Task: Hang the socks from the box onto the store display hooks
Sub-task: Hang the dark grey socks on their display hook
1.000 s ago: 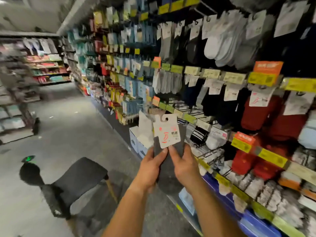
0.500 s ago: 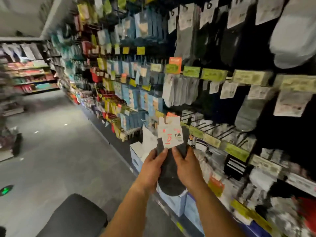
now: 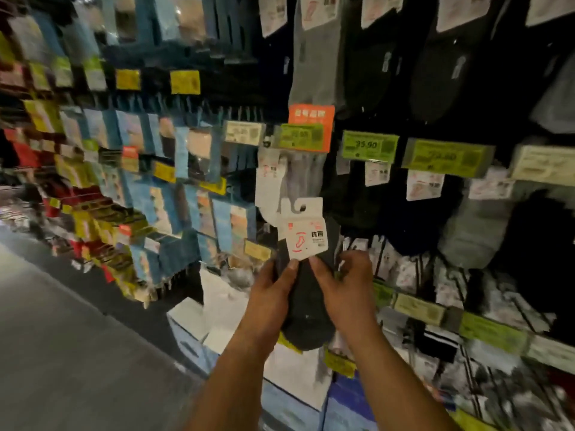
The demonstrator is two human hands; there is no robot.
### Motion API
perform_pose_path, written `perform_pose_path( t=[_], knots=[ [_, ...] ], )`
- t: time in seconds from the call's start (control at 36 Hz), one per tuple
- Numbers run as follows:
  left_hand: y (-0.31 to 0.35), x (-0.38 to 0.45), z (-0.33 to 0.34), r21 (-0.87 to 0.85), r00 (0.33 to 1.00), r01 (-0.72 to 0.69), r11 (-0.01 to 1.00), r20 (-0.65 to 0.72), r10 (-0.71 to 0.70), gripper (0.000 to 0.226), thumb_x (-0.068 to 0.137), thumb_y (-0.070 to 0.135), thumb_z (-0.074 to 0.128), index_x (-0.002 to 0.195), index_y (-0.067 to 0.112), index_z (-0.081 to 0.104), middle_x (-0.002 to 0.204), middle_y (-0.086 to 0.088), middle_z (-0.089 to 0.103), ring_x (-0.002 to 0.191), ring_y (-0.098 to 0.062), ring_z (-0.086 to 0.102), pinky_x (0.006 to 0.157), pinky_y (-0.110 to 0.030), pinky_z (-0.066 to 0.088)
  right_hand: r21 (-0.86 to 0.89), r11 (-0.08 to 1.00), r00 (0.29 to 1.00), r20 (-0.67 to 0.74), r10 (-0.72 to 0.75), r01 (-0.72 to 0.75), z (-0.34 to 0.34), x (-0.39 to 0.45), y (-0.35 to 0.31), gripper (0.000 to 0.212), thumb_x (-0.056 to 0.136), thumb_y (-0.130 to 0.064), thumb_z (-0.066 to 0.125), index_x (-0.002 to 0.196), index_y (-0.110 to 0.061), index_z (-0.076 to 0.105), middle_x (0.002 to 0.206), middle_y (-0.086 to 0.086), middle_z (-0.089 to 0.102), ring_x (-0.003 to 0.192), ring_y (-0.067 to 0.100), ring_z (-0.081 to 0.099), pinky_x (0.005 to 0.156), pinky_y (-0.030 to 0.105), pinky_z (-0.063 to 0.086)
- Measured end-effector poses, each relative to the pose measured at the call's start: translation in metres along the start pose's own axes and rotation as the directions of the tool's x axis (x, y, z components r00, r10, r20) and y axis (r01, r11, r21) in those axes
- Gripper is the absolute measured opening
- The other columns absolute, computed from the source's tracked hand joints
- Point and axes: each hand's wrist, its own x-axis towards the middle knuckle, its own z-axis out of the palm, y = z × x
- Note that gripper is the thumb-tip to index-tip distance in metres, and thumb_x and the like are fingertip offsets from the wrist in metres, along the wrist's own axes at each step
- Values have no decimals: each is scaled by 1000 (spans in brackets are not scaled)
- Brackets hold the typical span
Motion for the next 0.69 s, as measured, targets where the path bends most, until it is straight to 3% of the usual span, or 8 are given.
perform_pose_path(
  t=[0.06, 0.11, 0.17, 0.42, 0.47, 0.58, 0.64, 0.69],
  knots=[
    [4, 26, -16, -4, 998, 20, 1000, 60, -20, 26, 100, 25, 60, 126, 24, 64, 119, -1, 74, 109, -24, 71, 99, -49, 55, 84, 995, 998, 4, 56, -57, 22, 9, -7, 32, 85, -44, 72, 97, -23, 50, 92, -11, 61, 84, 9, 61, 67, 15, 48],
    [8, 48, -33, -3, 992, 33, 999, 123, -33, 30, 99, 25, 62, 129, 27, 63, 120, 1, 74, 110, -23, 71, 98, -47, 55, 161, 984, 996, -18, 82, -78, 46, 17, -11, 34, 80, -51, 74, 92, -28, 52, 92, -9, 67, 88, 14, 67, 78, 36, 57],
    [13, 66, -47, -6, 982, 41, 999, 183, -40, 32, 96, 25, 66, 128, 31, 62, 119, 4, 74, 109, -21, 71, 95, -45, 57, 169, 982, 994, -52, 93, -83, 65, 23, -14, 42, 72, -63, 72, 92, -30, 55, 93, -6, 69, 88, 16, 69, 80, 46, 58],
    [21, 118, -72, -30, 937, 126, 992, 333, -108, 37, 90, 11, 73, 122, 22, 58, 115, 0, 75, 102, -18, 74, 83, -34, 60, 92, 995, 980, -187, 62, -45, 101, 41, -25, 20, 91, -33, 68, 103, -21, 57, 96, -5, 66, 93, 15, 65, 84, 37, 55],
    [23, 126, -75, -62, 921, 163, 985, 369, -129, 36, 92, 21, 70, 126, 20, 59, 115, -1, 76, 104, -19, 73, 85, -35, 60, 78, 996, 979, -196, 56, -41, 105, 42, -25, 17, 92, -30, 67, 102, -20, 58, 95, -4, 66, 90, 13, 65, 81, 36, 54],
    [25, 132, -77, -163, 861, 351, 922, 443, -250, 57, 85, 57, 57, 131, 24, 64, 121, -7, 73, 114, -27, 69, 98, -45, 53, 79, 997, 965, -260, 46, -27, 108, 41, -25, 10, 93, -27, 66, 97, -19, 60, 90, -4, 66, 85, 13, 64, 77, 30, 53],
    [22, 133, -76, -187, 869, 351, 917, 430, -245, 56, 87, 55, 55, 133, 24, 62, 124, -8, 72, 116, -28, 68, 94, -44, 55, 127, 991, 956, -284, 78, -43, 110, 41, -25, 7, 94, -28, 65, 94, -24, 60, 91, -5, 67, 87, 15, 65, 78, 28, 53],
    [20, 135, -75, -189, 883, 321, 928, 414, -221, 53, 90, 48, 57, 137, 23, 57, 127, -8, 70, 118, -27, 67, 93, -43, 57, 227, 971, 954, -269, 131, -70, 113, 41, -23, 10, 92, -36, 66, 95, -26, 62, 94, -5, 69, 91, 15, 67, 84, 35, 56]
  ],
)
